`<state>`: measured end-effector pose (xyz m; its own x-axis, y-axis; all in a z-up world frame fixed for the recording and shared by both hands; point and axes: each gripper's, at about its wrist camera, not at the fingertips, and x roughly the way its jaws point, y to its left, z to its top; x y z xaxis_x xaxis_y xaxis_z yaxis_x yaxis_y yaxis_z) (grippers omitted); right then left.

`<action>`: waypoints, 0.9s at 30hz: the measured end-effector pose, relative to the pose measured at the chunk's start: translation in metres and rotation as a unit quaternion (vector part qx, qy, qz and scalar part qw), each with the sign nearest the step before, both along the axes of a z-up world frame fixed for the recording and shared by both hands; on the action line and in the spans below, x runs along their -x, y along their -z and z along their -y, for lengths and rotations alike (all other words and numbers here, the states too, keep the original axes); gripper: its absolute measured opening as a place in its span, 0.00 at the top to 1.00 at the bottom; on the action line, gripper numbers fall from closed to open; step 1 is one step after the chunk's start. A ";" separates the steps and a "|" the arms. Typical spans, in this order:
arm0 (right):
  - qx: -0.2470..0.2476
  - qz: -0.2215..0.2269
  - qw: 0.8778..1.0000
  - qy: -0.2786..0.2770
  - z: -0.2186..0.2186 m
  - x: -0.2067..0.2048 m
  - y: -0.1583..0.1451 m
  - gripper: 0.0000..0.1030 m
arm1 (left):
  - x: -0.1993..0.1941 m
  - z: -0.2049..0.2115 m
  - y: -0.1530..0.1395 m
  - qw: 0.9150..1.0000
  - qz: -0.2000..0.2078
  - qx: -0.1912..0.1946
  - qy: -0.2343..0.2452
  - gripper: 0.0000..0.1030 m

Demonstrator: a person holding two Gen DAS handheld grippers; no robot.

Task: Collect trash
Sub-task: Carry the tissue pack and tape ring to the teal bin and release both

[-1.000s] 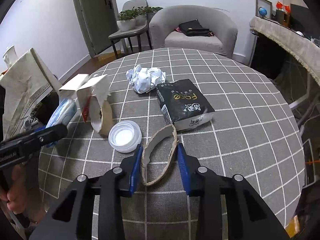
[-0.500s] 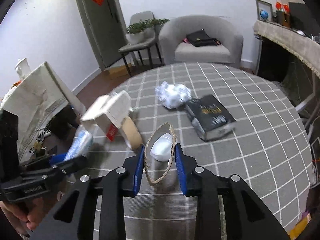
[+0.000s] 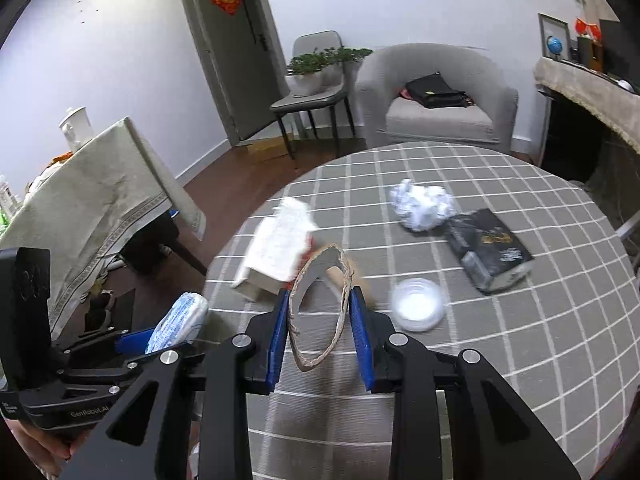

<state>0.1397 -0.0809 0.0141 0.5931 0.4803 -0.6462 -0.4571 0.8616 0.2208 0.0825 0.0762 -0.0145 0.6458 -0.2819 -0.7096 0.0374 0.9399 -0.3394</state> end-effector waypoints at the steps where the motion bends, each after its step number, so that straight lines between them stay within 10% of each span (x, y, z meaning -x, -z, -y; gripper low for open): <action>1: 0.000 0.001 1.000 -0.005 -0.006 0.002 -0.001 0.71 | 0.003 -0.006 0.000 1.000 0.000 -0.002 -0.005 0.52; 27: 0.023 -0.009 0.990 -0.141 -0.159 0.035 0.016 0.71 | 0.039 -0.134 0.083 0.989 -0.106 -0.055 -0.086 0.52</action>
<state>0.1048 0.0777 -0.0015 0.4277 0.5950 -0.6804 -0.6778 0.7091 0.1940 0.0436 0.2098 -0.0974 0.5111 -0.0944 -0.8543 -0.1875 0.9578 -0.2180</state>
